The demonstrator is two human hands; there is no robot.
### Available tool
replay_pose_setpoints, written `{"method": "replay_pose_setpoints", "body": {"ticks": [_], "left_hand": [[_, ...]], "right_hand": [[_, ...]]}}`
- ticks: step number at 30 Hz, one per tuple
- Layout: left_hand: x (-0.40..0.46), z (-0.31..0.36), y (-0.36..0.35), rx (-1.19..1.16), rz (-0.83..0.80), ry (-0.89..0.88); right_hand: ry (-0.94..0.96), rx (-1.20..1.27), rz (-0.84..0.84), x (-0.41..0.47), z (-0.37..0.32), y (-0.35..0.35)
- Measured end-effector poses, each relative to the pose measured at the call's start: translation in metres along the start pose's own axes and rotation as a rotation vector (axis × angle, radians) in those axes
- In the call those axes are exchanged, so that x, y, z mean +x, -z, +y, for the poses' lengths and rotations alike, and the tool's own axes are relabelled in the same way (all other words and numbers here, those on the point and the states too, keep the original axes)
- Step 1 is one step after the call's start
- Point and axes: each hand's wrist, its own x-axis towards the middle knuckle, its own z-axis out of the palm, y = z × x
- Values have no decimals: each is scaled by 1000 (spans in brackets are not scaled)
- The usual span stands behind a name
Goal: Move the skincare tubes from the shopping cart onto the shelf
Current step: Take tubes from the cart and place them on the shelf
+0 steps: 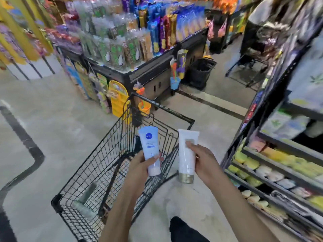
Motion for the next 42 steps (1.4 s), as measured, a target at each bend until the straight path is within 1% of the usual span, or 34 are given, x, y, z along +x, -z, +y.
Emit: {"method": "replay_pose_setpoints", "body": {"ticks": [7, 14, 22, 28, 31, 35, 42], "left_hand": [[-17, -33, -97, 23, -232, 83], [-34, -62, -207, 65, -449, 73], [-72, -94, -344, 99, -582, 104], [-97, -119, -425, 119, -653, 110], [-103, -126, -454, 133, -637, 103], [-105, -134, -488, 144, -641, 100], [-88, -137, -524, 139, -645, 117]], "right_hand": [[202, 23, 297, -73, -20, 95], [320, 87, 469, -130, -49, 189], [351, 163, 503, -180, -86, 310], [398, 158, 481, -207, -118, 383], [413, 138, 479, -213, -131, 407], [454, 141, 516, -209, -151, 434], [524, 87, 567, -177, -196, 457]]}}
